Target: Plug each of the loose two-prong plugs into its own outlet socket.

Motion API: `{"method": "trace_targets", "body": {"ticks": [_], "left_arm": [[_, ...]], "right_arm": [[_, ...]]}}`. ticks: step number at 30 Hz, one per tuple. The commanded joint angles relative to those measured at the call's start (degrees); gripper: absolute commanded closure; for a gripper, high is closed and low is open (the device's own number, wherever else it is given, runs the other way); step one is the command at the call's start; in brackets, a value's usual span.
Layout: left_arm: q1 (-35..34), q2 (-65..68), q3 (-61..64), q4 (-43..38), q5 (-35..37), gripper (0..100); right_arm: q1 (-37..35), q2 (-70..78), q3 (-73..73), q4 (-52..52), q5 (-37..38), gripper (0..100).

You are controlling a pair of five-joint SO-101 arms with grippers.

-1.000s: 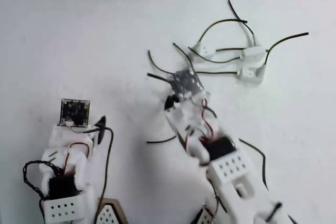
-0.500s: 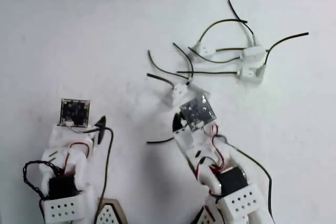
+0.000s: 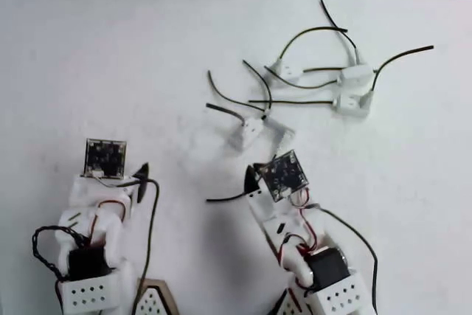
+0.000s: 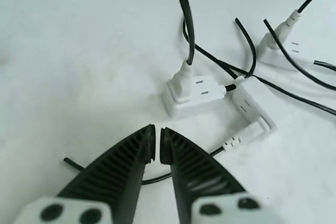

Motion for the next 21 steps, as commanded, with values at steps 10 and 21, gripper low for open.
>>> {"method": "trace_targets", "body": {"ticks": [10, 21], "left_arm": [[0.0, -0.3, -0.3, 0.4, 0.1, 72], [10.2, -0.3, -0.3, 8.2, 0.1, 72]], "right_arm": [[9.8, -1.0, 0.6, 11.0, -0.5, 97.4], [9.8, -1.0, 0.6, 25.1, -0.5, 97.4]]}}
